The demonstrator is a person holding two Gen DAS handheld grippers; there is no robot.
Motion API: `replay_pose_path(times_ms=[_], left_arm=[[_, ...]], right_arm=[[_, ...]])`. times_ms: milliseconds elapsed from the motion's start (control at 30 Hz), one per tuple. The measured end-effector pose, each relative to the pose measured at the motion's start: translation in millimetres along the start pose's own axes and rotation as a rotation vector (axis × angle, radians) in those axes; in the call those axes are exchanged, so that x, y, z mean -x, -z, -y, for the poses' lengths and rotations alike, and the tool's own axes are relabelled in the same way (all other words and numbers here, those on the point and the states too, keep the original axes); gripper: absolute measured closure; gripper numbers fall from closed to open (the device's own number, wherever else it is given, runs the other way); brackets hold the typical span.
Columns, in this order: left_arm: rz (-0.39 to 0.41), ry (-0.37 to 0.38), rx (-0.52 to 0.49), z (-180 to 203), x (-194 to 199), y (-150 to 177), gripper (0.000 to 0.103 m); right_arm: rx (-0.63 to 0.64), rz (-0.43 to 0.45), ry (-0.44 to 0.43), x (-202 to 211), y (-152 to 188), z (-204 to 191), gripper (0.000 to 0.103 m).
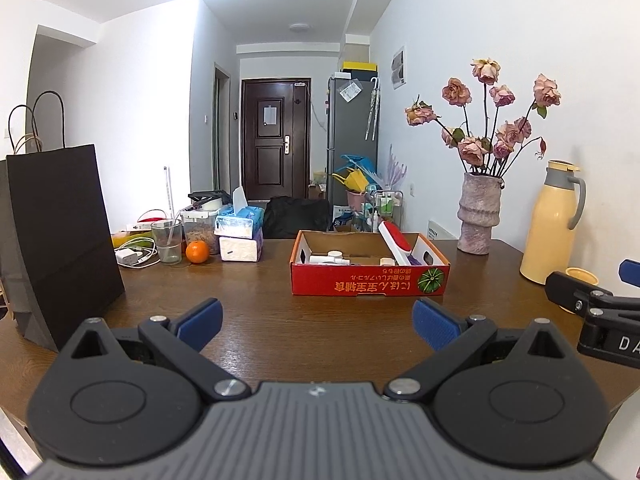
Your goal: Organize rigid objects
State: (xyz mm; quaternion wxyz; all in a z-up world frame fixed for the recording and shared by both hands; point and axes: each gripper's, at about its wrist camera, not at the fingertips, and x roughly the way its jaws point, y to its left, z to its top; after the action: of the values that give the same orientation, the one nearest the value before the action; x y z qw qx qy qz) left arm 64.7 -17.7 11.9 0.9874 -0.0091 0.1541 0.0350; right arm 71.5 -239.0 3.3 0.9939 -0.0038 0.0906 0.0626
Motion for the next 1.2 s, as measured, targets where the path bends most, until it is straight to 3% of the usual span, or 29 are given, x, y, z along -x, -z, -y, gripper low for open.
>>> replay_pose_path(times_ms=[1200], left_arm=[[-0.019,-0.008,0.002,-3.2,-6.4,2.5,0.000]], right_arm=[[0.008,-0.012,0.006,-6.3,2.5,1.1,0.000]])
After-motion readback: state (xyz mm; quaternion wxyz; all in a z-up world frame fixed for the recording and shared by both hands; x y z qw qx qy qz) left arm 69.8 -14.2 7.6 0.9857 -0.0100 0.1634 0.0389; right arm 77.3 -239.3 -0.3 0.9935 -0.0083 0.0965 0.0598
